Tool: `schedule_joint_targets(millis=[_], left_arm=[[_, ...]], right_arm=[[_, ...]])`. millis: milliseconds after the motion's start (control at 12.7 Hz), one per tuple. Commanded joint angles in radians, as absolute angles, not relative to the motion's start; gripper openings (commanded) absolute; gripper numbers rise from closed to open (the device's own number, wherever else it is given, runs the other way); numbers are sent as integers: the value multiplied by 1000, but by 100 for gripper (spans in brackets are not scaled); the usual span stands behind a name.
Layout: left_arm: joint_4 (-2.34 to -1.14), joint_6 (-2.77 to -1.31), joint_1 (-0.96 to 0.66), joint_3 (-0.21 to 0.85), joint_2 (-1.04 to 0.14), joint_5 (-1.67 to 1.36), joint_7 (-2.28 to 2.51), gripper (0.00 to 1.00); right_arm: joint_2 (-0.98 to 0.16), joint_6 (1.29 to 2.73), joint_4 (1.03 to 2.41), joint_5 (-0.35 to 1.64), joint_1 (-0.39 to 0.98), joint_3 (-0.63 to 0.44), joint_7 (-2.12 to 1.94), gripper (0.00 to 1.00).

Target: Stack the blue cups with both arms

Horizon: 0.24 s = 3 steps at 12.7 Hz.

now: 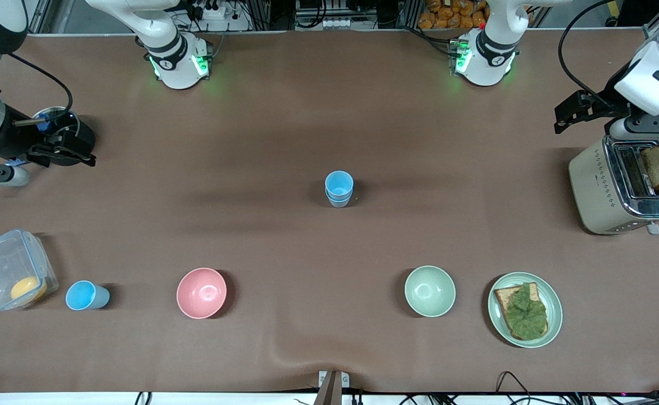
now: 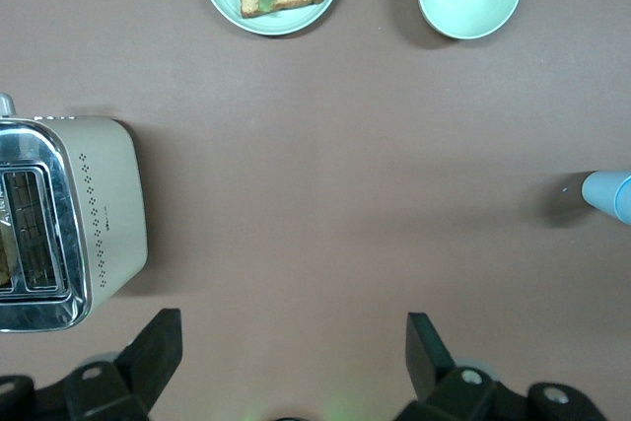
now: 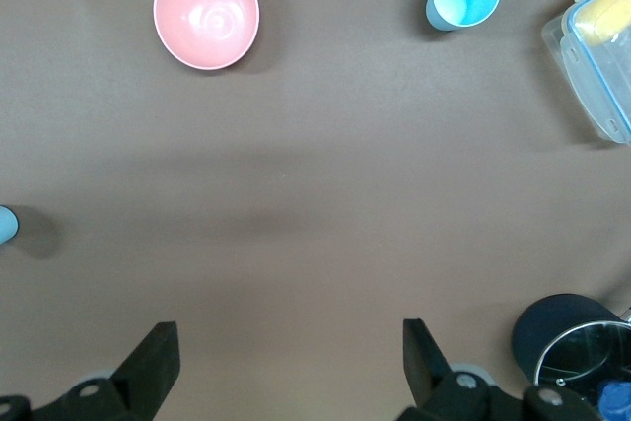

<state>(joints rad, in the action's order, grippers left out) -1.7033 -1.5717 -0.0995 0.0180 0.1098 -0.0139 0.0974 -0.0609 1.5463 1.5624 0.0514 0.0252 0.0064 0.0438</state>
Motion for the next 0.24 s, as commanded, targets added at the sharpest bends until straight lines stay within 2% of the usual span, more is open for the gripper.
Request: schedule_joint_targets(millis=[0,158], left_arm=[[-1697,-1540,-92,21,124,6,113,100],[-1689,-1536,-74,21,124,6,114,100]], right_arm=[[-49,1543,1566,48,6,25,55,100],[-49,1545,1566,48,6,25,55,100]])
